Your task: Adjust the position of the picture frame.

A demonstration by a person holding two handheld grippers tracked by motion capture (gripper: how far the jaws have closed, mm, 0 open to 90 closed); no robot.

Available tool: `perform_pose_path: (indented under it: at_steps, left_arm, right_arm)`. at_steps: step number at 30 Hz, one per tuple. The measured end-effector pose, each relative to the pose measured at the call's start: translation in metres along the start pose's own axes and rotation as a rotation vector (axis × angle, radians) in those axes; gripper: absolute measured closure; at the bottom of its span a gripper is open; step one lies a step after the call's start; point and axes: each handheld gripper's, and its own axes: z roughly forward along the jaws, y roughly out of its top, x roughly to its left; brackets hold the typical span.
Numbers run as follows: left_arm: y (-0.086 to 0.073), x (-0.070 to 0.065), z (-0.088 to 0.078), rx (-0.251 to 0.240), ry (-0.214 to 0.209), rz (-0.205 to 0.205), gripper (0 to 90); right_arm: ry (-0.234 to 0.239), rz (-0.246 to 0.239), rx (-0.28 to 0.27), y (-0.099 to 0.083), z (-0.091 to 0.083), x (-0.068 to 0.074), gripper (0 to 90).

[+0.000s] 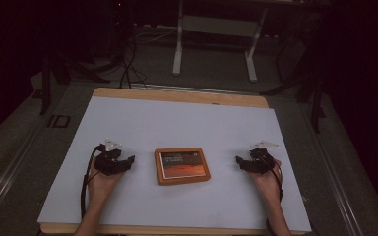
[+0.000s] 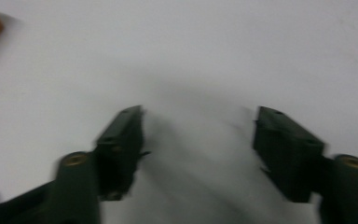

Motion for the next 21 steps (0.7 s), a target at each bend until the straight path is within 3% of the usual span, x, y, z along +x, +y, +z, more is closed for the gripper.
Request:
perform_pose_path:
  at_steps: [6, 8, 13, 21]
  left_arm:
    - [-0.001, -0.007, -0.010, -0.035, -0.051, 0.016, 47.5]
    - [-0.001, -0.011, -0.017, -0.035, -0.082, 0.009, 49.5]
    - [0.000, -0.014, -0.029, -0.072, -0.119, 0.009, 49.7]
    - [0.006, -0.025, -0.041, -0.118, -0.194, -0.027, 47.0]
  right_arm:
    - [0.018, -0.032, -0.021, 0.000, -0.004, 0.003, 44.8]
    - [0.050, -0.029, -0.052, 0.002, -0.008, 0.005, 47.7]
    - [0.085, -0.051, -0.063, 0.004, -0.011, 0.013, 49.8]
    - [0.136, -0.098, -0.069, 0.010, -0.013, 0.027, 51.2]
